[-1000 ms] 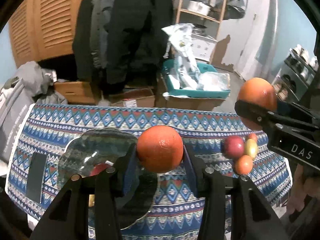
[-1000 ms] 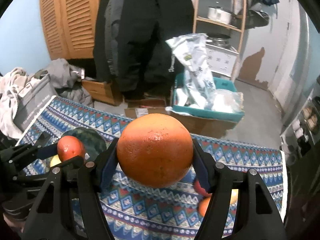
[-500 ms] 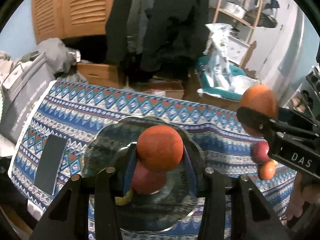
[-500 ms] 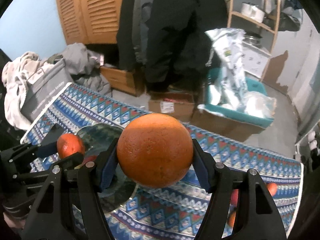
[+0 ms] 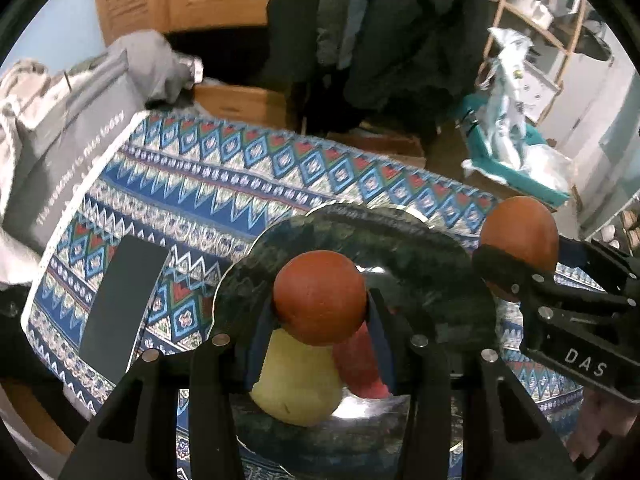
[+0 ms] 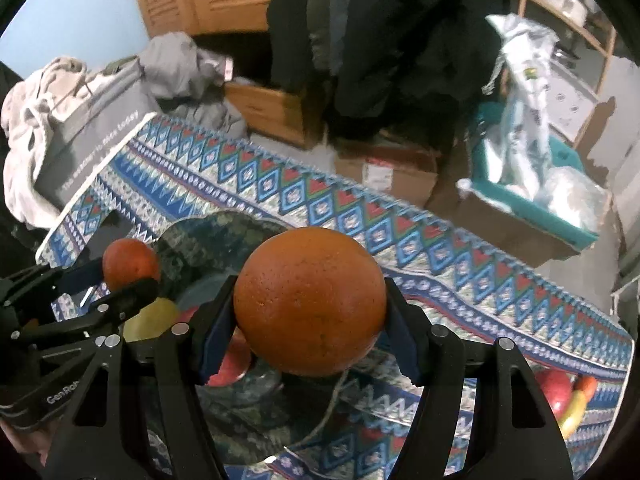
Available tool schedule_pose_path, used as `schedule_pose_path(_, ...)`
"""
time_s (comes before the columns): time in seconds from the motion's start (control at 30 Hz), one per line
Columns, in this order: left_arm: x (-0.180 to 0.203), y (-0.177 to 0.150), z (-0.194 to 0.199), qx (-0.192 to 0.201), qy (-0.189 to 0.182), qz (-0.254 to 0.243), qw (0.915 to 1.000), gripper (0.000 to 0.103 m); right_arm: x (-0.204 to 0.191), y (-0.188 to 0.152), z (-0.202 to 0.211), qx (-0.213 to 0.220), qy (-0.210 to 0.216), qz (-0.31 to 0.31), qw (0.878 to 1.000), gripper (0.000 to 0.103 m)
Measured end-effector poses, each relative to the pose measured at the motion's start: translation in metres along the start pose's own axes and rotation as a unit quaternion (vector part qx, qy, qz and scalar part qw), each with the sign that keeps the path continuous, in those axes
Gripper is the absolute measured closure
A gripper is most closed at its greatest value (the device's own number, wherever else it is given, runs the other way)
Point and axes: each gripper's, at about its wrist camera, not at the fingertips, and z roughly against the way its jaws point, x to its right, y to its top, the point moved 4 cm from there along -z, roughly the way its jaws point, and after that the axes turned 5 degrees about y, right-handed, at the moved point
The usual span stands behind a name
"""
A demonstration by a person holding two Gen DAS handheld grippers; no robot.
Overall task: Organize fruits
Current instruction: 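Lower both oranges into the glass bowl and open both tools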
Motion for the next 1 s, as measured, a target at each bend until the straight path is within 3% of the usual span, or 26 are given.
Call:
schedule_pose_path(0.3,-0.01,-0.005,-0.024,-0.025,0.008,0.01,0.9996,0.057,-0.009,-0.001,-0.045,-0.044,0.038,-0.023,0.998,0.034)
schedule_pose_path(0.7,-0.011,-0.01,-0.037,-0.048,0.008,0.014,0.9987,0.056,-0.017,-0.001,-0.063,-0.071,0.063,-0.029,0.995,0.033)
schedule_pose_path(0.77,-0.008,-0.01,-0.036,-0.049,0.011,0.009,0.9987,0.047,-0.016,-0.003,-0.065,-0.076,0.063,-0.03,0.995,0.032)
schedule_pose_path(0.83,-0.006,-0.01,-0.035,-0.045,0.01,0.008,0.9989,0.041,-0.016,-0.004,-0.065,-0.072,0.065,-0.033,0.995,0.032)
schedule_pose_path(1.0,-0.005,-0.01,-0.03,-0.041,0.01,0.004,0.9991,0.041,-0.016,0.006,-0.051,-0.044,0.075,-0.032,0.996,0.03)
